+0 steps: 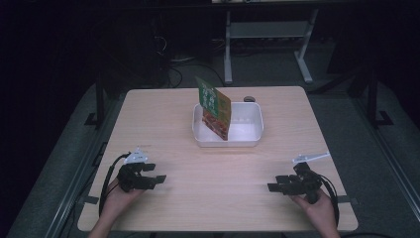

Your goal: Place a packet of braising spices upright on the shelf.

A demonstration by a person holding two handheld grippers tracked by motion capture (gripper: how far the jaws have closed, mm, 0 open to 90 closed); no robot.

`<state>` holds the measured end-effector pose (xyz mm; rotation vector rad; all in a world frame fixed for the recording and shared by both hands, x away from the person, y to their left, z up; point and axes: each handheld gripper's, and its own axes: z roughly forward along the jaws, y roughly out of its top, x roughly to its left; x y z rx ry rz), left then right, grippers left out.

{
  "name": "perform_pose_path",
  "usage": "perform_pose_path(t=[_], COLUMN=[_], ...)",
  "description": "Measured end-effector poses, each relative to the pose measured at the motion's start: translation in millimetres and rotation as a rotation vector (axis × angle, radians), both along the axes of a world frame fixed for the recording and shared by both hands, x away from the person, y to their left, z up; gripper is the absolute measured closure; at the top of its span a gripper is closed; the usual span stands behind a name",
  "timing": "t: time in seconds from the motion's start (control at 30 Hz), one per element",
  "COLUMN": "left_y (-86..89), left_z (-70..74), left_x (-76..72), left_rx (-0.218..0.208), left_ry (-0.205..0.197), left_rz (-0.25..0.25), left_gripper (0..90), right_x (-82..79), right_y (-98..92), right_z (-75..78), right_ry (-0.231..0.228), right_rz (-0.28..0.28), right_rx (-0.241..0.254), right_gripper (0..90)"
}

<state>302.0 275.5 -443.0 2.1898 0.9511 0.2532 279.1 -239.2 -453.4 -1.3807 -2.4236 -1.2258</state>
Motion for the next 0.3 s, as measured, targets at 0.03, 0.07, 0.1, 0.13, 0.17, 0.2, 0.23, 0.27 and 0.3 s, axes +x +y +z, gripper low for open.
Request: perform_pose_path(t=[0.03,0.07,0.1,0.13,0.17,0.2,0.23,0.27,0.3], left_y=[-0.4,-0.8,-1.1,-1.2,-1.3,-1.3,-1.3,-1.1,-1.1], left_z=[0.1,0.1,-0.3,-0.6,-0.9,-0.9,-0.9,-0.6,-0.6], left_x=[-0.1,0.1,0.3,0.6,0.5,0.4,0.3,0.3,0.3], left_rx=[0.0,0.002,0.003,0.007,0.009,0.01,0.009,0.009,0.009], left_ry=[-0.002,-0.003,-0.002,-0.002,-0.002,-0.002,-0.003,-0.004,-0.004], left_rz=[-0.002,-0.004,-0.006,-0.008,-0.01,-0.012,-0.013,-0.012,-0.012], left_gripper=[33.0,32.4,31.8,31.3,30.9,30.8,30.8,30.7,30.6], right_x=[-2.0,-3.1,-3.4,-3.3,-3.3,-3.1,-3.2,-3.2,-3.2], right_y=[0.8,1.8,3.0,4.0,4.6,4.7,4.9,5.3,5.6], right_z=[1.4,2.9,4.5,6.0,7.3,7.8,8.0,7.9,7.7], right_ry=[-0.01,-0.021,-0.033,-0.045,-0.051,-0.056,-0.059,-0.06,-0.061], right_rz=[0.0,0.002,0.002,0.001,-0.002,-0.002,-0.005,-0.006,-0.005], right_rx=[-0.012,-0.029,-0.047,-0.058,-0.055,-0.047,-0.044,-0.047,-0.054], right_gripper=[39.5,39.4,39.1,38.8,38.6,38.4,38.4,38.4,38.4])
